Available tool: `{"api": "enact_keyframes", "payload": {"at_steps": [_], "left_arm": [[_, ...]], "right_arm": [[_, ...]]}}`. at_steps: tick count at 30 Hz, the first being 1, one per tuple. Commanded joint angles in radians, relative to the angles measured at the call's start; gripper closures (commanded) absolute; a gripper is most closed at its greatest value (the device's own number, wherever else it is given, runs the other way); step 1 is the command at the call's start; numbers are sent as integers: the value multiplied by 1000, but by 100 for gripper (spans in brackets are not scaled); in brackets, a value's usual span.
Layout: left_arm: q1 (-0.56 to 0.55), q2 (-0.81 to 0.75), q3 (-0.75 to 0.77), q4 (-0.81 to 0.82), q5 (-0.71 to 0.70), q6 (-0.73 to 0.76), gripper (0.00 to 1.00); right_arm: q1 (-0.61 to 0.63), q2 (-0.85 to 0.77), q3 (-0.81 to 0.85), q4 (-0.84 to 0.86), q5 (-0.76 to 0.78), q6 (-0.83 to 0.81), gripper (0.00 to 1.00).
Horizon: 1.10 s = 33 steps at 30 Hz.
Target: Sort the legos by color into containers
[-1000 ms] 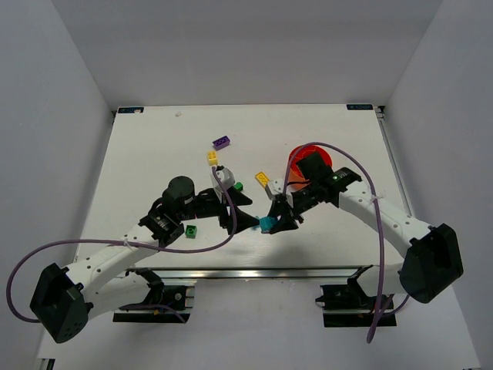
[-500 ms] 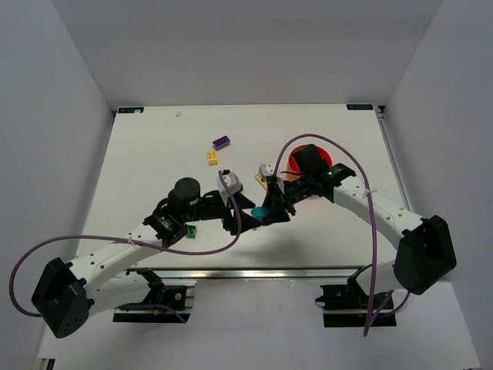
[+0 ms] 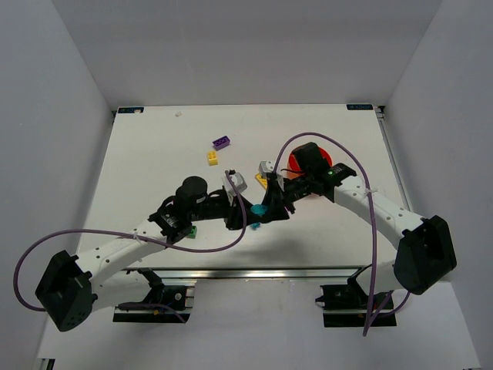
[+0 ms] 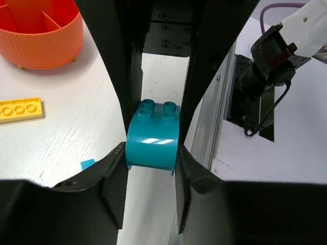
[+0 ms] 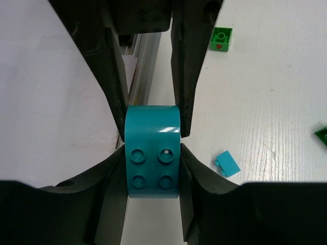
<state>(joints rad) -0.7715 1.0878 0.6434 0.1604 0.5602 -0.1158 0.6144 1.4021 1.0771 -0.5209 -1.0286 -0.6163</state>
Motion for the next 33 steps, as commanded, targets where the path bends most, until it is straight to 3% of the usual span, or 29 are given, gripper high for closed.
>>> {"api": "enact_keyframes", "payload": {"at_steps": [1, 2, 5, 6, 11, 19, 25, 28, 29, 31, 32, 33], "left_arm": [[-6, 4, 53, -1, -5, 8, 69], [-6, 4, 55, 1, -5, 8, 78], [-6, -5, 56, -1, -3, 8, 89], [-6, -9, 58, -1, -2, 10, 91], [-6, -37, 64, -12, 0, 11, 95], [6, -43, 166, -148, -165, 45, 98], [15, 105, 333, -239, -298, 21, 100], [15, 219, 445, -251, -328, -4, 100], [15, 247, 473, -242, -330, -8, 100], [15, 334, 551, -233, -336, -22, 100], [15, 366, 580, -228, -347, -31, 100], [15, 395, 610, -226, -353, -36, 100]], "right_arm": [[-1, -23, 12, 35, -10, 10, 93], [-1, -26, 9, 35, -11, 9, 89], [-4, -31, 3, 33, -4, 1, 76], [-2, -32, 1, 32, 1, -2, 67], [-5, -54, -26, 50, 42, 9, 33], [-47, -155, -115, 202, 271, 144, 24], [-128, -261, -201, 324, 623, 326, 11], [-195, -319, -252, 376, 723, 387, 32], [-241, -333, -262, 384, 732, 398, 55], [-275, -376, -272, 395, 734, 420, 81], [-300, -388, -272, 395, 740, 429, 100], [-309, -400, -270, 398, 739, 437, 100]]}}
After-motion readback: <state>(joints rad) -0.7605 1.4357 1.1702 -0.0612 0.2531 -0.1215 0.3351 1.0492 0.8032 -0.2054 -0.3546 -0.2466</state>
